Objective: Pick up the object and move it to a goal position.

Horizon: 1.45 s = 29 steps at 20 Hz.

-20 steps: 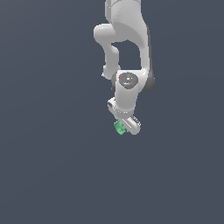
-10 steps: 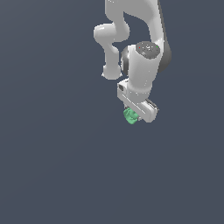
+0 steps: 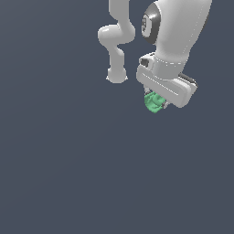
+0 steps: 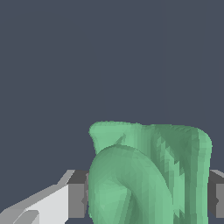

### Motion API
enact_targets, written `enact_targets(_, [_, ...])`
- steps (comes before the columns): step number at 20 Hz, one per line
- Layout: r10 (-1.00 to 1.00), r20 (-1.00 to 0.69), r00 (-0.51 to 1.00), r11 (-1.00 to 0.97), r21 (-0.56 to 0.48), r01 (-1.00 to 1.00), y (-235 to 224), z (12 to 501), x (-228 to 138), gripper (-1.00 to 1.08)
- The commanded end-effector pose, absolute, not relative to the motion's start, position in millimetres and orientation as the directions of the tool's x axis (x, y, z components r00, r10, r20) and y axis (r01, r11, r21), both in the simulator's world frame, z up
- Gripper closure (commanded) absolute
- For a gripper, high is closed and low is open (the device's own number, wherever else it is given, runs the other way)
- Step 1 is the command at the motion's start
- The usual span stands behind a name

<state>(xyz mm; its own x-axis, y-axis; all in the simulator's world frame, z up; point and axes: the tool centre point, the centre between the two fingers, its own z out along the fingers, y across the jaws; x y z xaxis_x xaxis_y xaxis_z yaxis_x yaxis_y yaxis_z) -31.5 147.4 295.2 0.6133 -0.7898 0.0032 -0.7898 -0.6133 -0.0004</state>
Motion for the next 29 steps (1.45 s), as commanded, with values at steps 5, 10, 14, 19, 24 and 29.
enact_targets(5, [-0.790,0.002,0.613,-0.613,0.001,-0.790,178.0,362.5,-33.4,1.08])
enact_targets(10, [-0.789,0.001,0.614,-0.614,0.000,-0.789,198.4,405.9,-33.2,1.08])
enact_targets(14, [-0.789,0.001,0.614,-0.614,0.000,-0.789,210.1,430.6,-32.5,1.08])
enact_targets(19, [-0.789,0.000,0.614,-0.614,0.000,-0.789,219.8,450.6,-31.5,1.08])
enact_targets(24, [-0.789,0.000,0.615,-0.615,0.000,-0.789,224.9,461.0,-30.5,1.08])
enact_targets(29, [-0.789,0.000,0.615,-0.615,0.000,-0.789,226.4,463.9,-30.0,1.08])
